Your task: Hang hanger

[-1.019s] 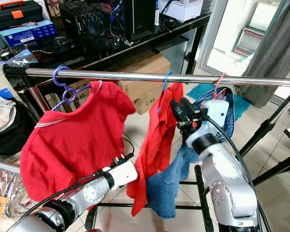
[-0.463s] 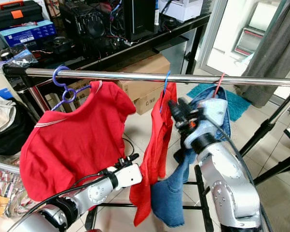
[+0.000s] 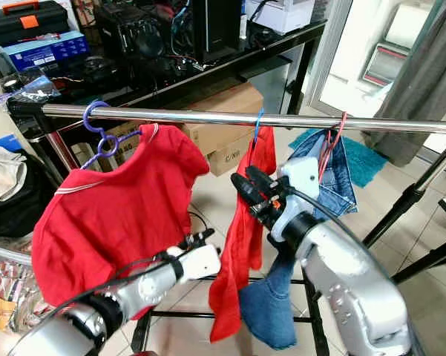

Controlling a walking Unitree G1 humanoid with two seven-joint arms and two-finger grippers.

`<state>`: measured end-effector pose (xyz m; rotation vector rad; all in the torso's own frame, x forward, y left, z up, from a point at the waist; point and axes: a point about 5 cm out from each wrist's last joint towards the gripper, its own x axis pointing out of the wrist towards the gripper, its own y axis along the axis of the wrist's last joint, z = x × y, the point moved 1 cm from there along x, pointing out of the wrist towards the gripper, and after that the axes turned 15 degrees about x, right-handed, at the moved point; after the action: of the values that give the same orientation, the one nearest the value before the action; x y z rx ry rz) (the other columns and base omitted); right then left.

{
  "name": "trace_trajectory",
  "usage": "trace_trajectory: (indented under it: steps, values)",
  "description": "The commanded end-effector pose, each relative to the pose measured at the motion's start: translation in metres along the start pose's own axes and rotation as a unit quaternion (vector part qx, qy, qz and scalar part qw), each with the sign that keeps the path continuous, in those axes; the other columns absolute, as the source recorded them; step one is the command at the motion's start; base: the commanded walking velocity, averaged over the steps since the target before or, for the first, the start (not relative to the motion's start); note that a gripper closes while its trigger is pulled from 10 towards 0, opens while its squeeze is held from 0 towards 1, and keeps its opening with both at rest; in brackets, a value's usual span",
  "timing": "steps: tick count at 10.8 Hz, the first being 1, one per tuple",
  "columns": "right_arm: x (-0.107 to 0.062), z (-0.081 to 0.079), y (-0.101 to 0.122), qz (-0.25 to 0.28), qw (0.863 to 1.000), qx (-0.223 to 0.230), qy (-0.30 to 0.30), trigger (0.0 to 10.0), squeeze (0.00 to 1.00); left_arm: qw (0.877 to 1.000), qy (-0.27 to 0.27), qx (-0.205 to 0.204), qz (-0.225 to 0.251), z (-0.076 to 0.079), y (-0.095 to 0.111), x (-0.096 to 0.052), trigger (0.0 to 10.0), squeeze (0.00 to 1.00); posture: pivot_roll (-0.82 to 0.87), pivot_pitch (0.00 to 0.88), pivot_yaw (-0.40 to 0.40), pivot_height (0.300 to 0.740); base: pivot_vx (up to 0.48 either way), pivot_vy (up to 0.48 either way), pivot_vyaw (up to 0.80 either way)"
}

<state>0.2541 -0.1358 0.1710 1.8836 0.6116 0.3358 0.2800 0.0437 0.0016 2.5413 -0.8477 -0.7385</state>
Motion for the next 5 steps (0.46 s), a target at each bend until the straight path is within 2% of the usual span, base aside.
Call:
trace_trajectory:
  steps: [1,5]
  values:
    - [-0.0006,-0.0048,0.0021,-0.008,1.0,-0.014,0.002,10.0,0.0,1.0,-0.009,0.009,-0.005,0.0013,-0.0011,0.0004,10.0,0.0,0.02,0.0,0.034,0.74,0.0,0.0,0.0]
    - [-0.001,-0.0114,-0.0002,-0.057,0.997,-0.053,-0.004,10.0,0.0,1.0,-0.015,0.014,-0.003,0.001,0.0008,0.002,10.0,0.0,0.01,0.0,0.039,0.74,0.0,0.0,0.0]
